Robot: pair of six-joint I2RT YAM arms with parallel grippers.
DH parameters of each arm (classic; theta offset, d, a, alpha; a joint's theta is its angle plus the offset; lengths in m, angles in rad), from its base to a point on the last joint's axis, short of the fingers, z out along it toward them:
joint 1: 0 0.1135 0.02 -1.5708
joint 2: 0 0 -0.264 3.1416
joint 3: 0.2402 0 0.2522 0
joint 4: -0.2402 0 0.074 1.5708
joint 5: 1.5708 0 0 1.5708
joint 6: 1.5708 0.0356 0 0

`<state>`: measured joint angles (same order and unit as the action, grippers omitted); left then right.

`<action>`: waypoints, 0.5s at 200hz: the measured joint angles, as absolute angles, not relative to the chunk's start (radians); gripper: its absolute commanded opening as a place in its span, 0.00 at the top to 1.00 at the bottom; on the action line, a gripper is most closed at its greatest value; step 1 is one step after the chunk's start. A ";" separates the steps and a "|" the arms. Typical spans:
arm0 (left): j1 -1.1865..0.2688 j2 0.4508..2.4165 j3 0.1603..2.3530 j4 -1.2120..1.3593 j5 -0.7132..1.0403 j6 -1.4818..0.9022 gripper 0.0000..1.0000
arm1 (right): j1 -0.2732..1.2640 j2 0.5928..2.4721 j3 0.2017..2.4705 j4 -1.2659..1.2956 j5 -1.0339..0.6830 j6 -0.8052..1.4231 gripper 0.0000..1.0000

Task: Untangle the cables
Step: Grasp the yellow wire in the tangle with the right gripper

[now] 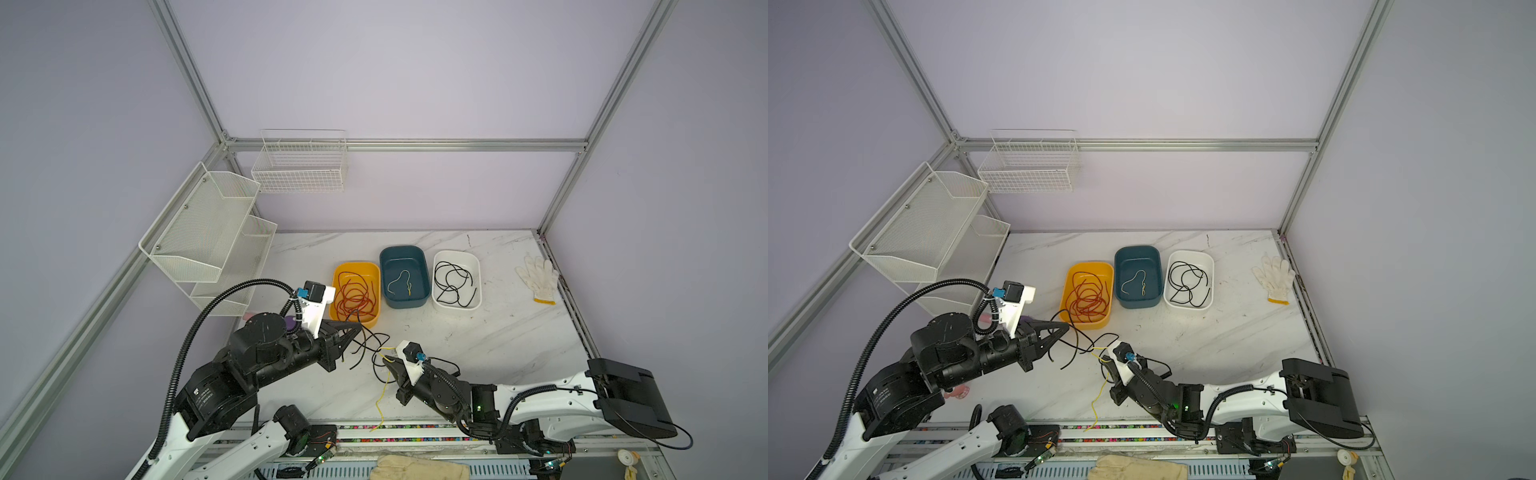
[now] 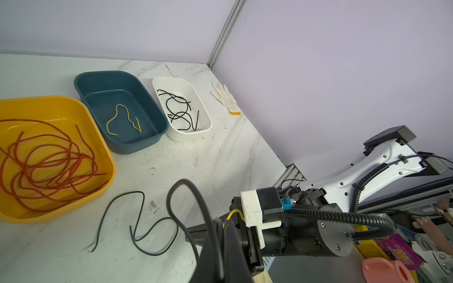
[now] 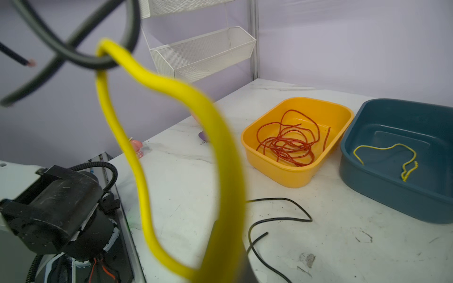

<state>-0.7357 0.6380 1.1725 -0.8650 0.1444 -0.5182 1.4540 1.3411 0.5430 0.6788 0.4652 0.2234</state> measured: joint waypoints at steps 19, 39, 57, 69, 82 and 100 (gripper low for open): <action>-0.736 0.653 1.212 -0.905 0.131 -0.493 1.00 | 1.454 1.340 0.588 0.588 0.445 0.288 1.00; -0.736 0.662 1.222 -0.913 0.128 -0.478 1.00 | 1.463 1.305 0.606 0.518 0.430 0.334 1.00; -0.736 0.666 1.222 -0.908 0.127 -0.478 1.00 | 1.472 1.217 0.588 0.458 0.406 0.352 1.00; -0.736 0.665 1.221 -0.891 0.126 -0.479 1.00 | 1.474 1.151 0.579 0.429 0.383 0.354 1.00; -0.735 0.662 1.217 -0.857 0.127 -0.484 1.00 | 1.474 1.093 0.578 0.410 0.358 0.353 1.00; -0.735 0.651 1.191 -0.804 0.135 -0.500 1.00 | 1.474 1.055 0.589 0.377 0.334 0.346 1.00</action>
<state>-0.7353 0.6506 1.1912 -0.8043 0.1352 -0.4995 1.4738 1.0546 0.5888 0.3767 0.3340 0.3458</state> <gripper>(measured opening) 0.048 0.053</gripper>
